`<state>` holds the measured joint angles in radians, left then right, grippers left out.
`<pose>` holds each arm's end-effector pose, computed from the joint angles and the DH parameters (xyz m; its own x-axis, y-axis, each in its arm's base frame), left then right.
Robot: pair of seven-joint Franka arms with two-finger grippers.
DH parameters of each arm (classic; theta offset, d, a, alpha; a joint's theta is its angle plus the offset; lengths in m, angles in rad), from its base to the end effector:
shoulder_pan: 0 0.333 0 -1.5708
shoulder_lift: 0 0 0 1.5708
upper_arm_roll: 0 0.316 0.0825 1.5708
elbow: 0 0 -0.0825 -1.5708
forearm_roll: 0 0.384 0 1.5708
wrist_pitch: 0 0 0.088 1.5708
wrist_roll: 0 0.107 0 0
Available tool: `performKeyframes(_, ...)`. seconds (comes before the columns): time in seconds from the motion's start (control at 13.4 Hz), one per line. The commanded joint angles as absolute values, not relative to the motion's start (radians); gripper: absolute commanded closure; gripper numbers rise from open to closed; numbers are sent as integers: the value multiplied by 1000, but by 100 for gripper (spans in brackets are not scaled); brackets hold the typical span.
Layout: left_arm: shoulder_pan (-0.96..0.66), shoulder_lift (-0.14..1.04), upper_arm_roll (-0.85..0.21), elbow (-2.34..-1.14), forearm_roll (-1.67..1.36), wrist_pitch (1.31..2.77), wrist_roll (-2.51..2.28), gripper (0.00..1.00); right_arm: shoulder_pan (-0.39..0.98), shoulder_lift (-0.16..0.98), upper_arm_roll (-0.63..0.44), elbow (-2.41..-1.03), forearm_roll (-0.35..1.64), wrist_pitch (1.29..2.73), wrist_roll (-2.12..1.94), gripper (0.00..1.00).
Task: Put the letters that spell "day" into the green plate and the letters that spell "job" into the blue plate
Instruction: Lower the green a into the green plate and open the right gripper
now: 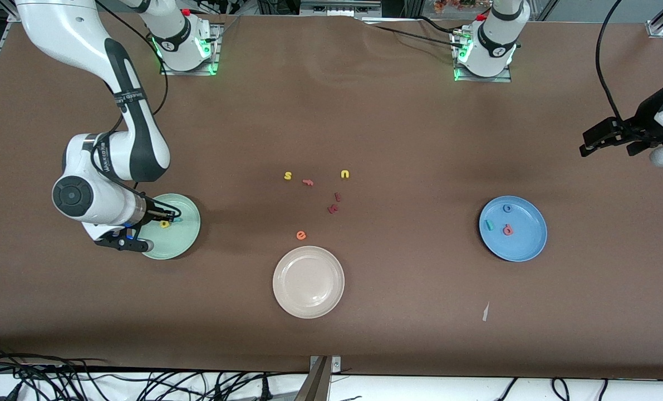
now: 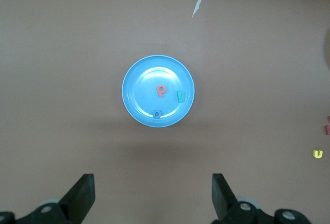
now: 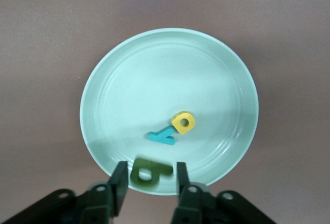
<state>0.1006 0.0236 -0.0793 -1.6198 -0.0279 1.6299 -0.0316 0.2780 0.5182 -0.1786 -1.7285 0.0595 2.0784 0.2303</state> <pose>0.5654 0.0097 0.5933 0.9984 0.0545 -0.0144 0.0549 -0.9981 0.0292 0.6441 0.0772 0.2750 0.9778 -0.1515 -0.1446 -0.1416 -0.9870 0.0764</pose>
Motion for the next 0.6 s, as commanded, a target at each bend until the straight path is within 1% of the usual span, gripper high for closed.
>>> performKeyframes(0.0, 101, 29, -81, -1617, -34, 1635, -14, 0, 279, 472, -176, -1755, 67, 2086, 219, 11)
performKeyframes(0.15, 101, 31, -81, -1623, -32, 1635, -11, 0, 279, 472, -176, -1735, 67, 2071, 224, 10)
performKeyframes(0.3, 97, 40, -81, -1621, -32, 1635, -12, 0, 282, 472, -173, -1694, 67, 2022, 258, 2)
performKeyframes(0.52, 97, 41, -81, -1621, -32, 1634, -14, 0, 291, 471, -167, -1576, 66, 1909, 301, 1)
